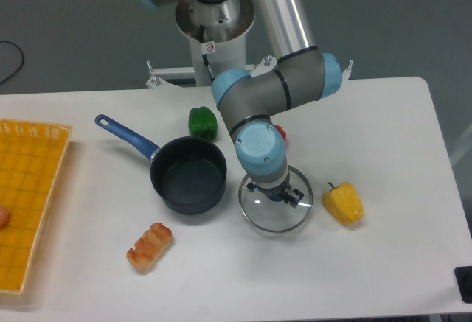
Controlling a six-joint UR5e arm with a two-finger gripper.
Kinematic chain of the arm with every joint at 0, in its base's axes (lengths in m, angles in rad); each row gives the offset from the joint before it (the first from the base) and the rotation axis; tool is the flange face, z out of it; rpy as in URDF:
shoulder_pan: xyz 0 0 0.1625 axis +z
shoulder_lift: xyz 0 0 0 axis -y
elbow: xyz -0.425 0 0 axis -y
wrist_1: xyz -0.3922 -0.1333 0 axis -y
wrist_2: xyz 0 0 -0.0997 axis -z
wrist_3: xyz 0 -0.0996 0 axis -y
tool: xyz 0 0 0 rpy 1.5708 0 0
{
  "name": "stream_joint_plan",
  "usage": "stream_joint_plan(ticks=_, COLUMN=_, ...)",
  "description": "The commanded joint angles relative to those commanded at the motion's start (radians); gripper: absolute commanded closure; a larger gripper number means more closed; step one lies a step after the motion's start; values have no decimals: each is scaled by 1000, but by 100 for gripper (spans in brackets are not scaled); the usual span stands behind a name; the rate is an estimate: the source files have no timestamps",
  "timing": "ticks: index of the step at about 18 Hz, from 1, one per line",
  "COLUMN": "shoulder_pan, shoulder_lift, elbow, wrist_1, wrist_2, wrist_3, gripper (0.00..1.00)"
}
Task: Place the lid on the table
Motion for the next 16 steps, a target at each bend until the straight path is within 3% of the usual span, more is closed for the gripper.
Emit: stream_joint_plan(ticks=16, shoulder_pan=-6, shoulder_lift=-9, elbow=-5, wrist_1=-2, wrist_2=-2, wrist_3=-2, gripper=60)
